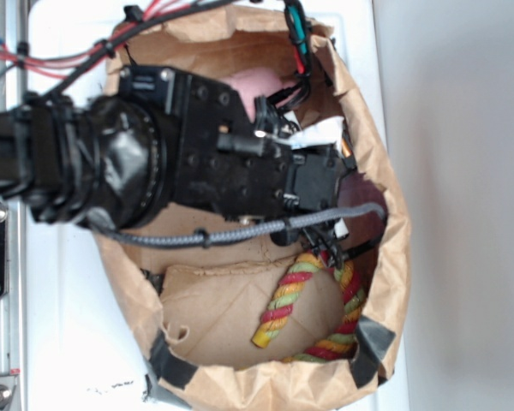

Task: Grab the rock.

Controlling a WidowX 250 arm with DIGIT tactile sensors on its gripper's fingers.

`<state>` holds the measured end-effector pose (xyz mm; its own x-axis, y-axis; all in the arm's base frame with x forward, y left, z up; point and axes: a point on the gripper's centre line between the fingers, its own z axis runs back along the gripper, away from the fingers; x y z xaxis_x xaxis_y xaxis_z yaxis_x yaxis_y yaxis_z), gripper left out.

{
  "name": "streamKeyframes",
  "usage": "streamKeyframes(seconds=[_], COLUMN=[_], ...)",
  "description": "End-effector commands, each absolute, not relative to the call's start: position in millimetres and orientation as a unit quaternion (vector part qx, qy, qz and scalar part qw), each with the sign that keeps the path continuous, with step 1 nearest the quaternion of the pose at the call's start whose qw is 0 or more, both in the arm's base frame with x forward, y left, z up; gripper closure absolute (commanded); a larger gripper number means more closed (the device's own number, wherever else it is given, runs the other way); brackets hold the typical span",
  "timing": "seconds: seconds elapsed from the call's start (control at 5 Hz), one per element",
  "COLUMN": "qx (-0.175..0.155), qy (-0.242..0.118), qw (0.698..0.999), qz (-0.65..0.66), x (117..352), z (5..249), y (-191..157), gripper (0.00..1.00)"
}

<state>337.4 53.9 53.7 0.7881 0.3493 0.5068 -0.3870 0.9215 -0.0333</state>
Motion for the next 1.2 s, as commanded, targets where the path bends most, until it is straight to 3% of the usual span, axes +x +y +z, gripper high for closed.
streamKeyframes(seconds=[0.0, 0.8, 1.0], qx=[0.043, 0.094, 0.093], qy=[-0.302, -0.28, -0.278], qw=[0.927, 0.94, 0.942], qz=[0.216, 0.173, 0.161], x=[371.7, 364.8, 363.8], z=[80.6, 42.3, 38.1], y=[70.4, 67.9, 63.0], gripper=[0.0, 0.0, 0.0])
